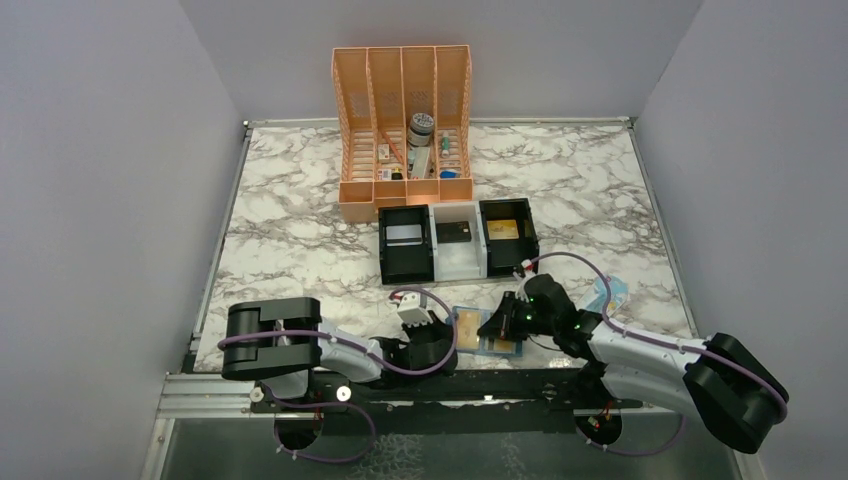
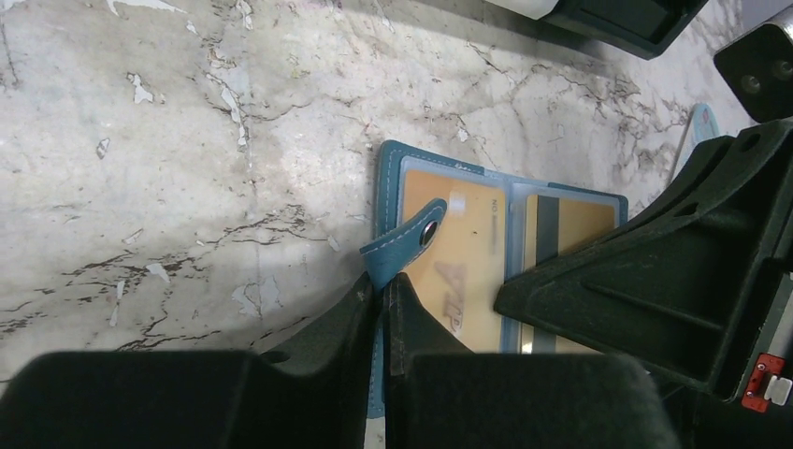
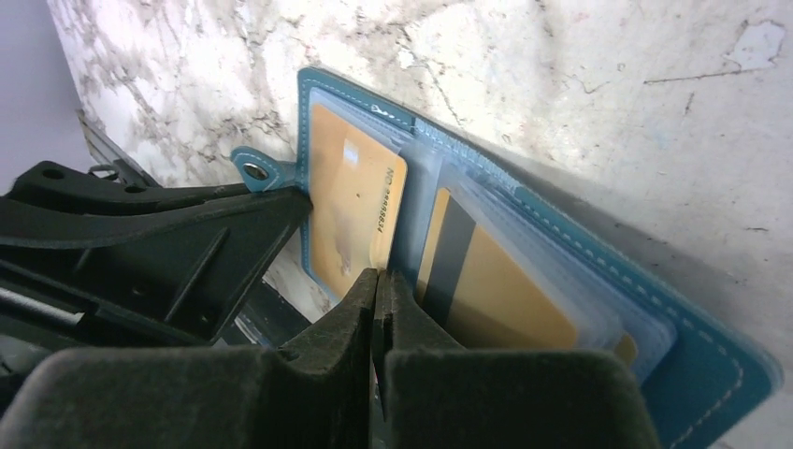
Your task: Take the credit cards out of the card holder
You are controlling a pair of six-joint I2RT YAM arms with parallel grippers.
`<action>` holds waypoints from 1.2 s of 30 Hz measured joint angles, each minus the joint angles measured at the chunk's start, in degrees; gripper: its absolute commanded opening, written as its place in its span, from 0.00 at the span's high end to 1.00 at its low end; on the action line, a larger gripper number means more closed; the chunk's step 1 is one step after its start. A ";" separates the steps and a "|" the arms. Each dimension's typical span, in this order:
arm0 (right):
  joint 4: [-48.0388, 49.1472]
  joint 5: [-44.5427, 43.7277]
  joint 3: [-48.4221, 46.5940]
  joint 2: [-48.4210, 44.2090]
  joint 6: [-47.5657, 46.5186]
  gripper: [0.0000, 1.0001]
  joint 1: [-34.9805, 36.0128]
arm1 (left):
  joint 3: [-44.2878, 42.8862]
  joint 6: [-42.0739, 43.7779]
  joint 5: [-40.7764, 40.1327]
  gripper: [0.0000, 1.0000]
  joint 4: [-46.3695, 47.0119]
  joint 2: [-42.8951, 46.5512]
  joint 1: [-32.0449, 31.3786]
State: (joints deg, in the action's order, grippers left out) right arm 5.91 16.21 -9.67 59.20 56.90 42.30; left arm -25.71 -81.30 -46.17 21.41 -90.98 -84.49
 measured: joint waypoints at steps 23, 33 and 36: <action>-10.71 -0.33 -4.35 -7.72 -7.28 0.99 -0.83 | 4.37 -6.91 1.95 1.00 1.44 3.10 -1.60; -13.53 -0.35 -4.48 -9.14 -8.98 0.99 -4.13 | 6.29 -8.98 3.13 1.00 0.20 5.79 -2.19; -13.62 -0.35 -4.48 -9.14 -9.25 0.98 -4.90 | 7.10 -9.60 3.52 1.00 -0.70 7.19 -2.38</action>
State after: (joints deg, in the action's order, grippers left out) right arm -7.70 15.86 -14.15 50.06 47.66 37.41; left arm -18.61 -90.89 -42.65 20.71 -83.79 -86.87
